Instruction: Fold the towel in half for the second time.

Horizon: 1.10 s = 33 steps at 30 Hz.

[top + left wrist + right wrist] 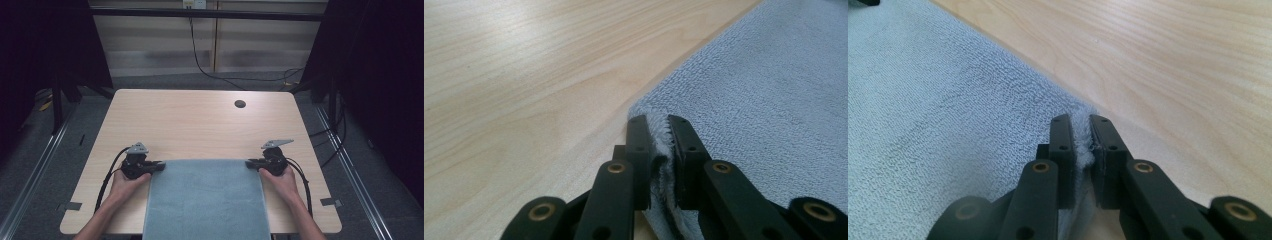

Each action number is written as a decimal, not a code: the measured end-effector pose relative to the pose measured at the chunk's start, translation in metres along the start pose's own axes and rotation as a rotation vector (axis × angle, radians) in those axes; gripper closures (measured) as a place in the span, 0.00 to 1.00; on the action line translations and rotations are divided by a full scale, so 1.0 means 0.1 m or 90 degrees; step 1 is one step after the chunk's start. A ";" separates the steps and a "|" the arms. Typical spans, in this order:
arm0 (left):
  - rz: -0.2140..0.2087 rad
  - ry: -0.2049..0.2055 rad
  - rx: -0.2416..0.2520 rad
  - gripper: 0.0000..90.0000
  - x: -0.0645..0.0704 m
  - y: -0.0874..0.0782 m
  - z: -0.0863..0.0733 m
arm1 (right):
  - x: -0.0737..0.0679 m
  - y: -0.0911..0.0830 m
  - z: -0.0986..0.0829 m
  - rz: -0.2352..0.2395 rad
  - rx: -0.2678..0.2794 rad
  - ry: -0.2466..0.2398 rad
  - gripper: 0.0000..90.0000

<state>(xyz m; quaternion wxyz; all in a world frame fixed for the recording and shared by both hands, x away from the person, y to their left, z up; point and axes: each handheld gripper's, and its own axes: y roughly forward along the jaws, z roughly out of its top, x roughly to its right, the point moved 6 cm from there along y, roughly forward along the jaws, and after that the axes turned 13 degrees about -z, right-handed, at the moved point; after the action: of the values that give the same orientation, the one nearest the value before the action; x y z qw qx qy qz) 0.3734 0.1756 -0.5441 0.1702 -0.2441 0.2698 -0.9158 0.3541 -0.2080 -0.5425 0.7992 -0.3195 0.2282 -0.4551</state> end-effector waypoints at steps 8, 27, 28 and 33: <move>-0.011 -0.005 0.054 0.91 0.05 -0.14 0.15 | -0.02 -0.18 0.12 0.011 0.057 0.022 0.92; 0.015 0.002 0.147 0.92 -0.14 -0.39 1.03 | 0.21 -0.42 0.94 0.002 0.154 0.039 0.92; 0.018 0.005 0.152 0.92 -0.14 -0.41 1.08 | 0.22 -0.42 0.99 -0.004 0.154 0.035 0.92; 0.038 0.026 0.145 0.92 -0.17 -0.49 1.32 | 0.30 -0.45 1.26 -0.020 0.166 0.027 0.92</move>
<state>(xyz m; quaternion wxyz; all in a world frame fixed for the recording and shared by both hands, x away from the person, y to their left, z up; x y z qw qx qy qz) 0.4496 0.1675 -0.4244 0.2182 -0.1963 0.1747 -0.9399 0.4250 -0.2126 -0.4250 0.8216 -0.2066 0.1790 -0.5003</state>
